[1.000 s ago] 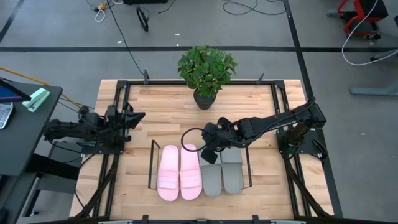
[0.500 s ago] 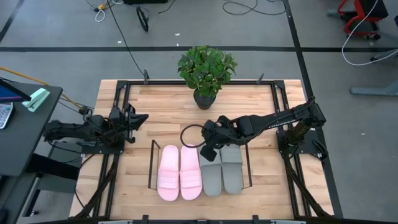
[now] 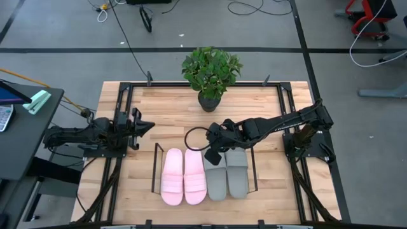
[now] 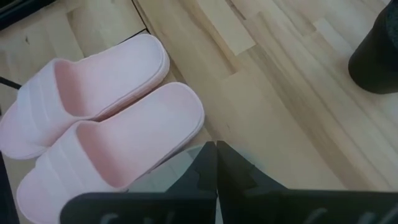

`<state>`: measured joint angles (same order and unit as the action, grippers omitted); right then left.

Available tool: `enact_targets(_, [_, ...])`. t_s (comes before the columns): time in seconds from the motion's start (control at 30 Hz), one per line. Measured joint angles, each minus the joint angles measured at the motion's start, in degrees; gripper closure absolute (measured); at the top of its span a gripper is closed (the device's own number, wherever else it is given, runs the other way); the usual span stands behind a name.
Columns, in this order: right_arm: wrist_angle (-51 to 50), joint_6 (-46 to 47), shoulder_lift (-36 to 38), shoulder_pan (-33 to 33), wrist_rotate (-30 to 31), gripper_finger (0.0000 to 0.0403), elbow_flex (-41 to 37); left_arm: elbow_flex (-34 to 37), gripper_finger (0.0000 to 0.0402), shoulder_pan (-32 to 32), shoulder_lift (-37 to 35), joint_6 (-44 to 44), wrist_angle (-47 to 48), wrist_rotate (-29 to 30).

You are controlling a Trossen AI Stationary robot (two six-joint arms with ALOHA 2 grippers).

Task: Pick and place slides into the shelf
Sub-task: Return to Home Position

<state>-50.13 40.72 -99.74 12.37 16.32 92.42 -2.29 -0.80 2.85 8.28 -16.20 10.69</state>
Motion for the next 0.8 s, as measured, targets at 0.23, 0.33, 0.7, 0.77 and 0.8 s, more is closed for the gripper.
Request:
enact_targets(0.23, [0.0,0.2,0.0,0.1,-0.8,0.0403,0.0,0.0,0.0394,0.0,0.0,0.0,4.5,-3.0])
enact_targets(0.33, [0.0,0.3,0.0,0.1,-0.8,0.0403,0.0,0.0,0.0395,0.0,0.0,-0.1,6.0,-3.0])
enact_targets(0.7, [0.0,0.3,0.0,0.1,-0.8,0.0403,0.0,1.8,0.0398,0.0,0.0,-0.1,5.0,-2.8])
enact_targets(0.77, [0.0,0.3,0.0,0.1,-0.8,0.0403,0.0,1.8,0.0396,0.0,0.1,0.0,4.2,-2.9])
enact_targets(0.8, [0.0,0.4,0.0,0.1,-0.8,0.0403,0.0,1.8,0.0395,0.0,0.0,-0.2,3.7,-2.9])
